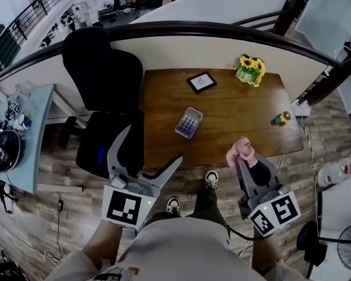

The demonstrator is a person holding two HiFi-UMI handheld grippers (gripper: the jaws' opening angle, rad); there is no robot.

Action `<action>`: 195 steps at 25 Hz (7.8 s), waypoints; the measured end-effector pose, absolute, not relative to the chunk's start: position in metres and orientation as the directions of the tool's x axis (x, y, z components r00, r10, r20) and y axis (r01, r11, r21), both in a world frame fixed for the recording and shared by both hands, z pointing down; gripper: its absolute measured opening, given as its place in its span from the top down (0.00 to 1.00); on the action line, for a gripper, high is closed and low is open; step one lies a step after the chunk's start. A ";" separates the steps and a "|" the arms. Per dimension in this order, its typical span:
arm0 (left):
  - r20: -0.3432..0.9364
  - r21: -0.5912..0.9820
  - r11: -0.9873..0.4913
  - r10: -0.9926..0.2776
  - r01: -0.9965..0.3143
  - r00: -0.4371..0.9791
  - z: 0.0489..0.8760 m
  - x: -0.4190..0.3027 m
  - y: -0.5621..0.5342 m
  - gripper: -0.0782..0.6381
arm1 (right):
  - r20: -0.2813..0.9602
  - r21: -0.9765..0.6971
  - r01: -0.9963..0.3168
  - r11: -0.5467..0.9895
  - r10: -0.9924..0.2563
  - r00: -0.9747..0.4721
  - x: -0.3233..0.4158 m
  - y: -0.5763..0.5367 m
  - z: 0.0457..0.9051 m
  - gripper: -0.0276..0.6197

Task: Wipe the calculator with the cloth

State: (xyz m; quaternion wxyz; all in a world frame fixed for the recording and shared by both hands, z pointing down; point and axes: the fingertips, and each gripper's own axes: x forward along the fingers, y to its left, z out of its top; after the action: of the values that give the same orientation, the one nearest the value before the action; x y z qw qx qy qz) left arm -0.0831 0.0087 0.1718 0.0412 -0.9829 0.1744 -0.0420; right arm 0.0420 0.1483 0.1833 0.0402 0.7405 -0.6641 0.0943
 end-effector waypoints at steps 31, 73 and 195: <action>0.231 -0.180 -0.684 -0.728 -0.707 0.646 0.228 0.093 -0.066 0.22 | 0.226 -0.150 -0.887 0.437 -0.858 -0.461 0.257 -0.033 0.240 0.87; 0.735 0.002 -0.900 -0.294 -0.435 0.611 0.579 0.091 -0.073 0.20 | 0.496 -0.277 -0.845 0.457 -0.686 -0.533 0.174 -0.100 0.442 0.87; 0.701 0.068 -0.939 -0.195 -0.337 0.686 0.629 0.110 -0.079 0.21 | 0.742 -0.200 -0.836 0.510 -0.478 -0.469 0.088 -0.120 0.576 0.88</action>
State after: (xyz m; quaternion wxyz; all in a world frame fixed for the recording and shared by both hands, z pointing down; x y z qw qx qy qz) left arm 0.1103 -0.0789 0.6293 -0.0959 -0.9132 0.1456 -0.3684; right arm 0.0881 -0.1203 0.5762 0.3168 0.4062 -0.8092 0.2826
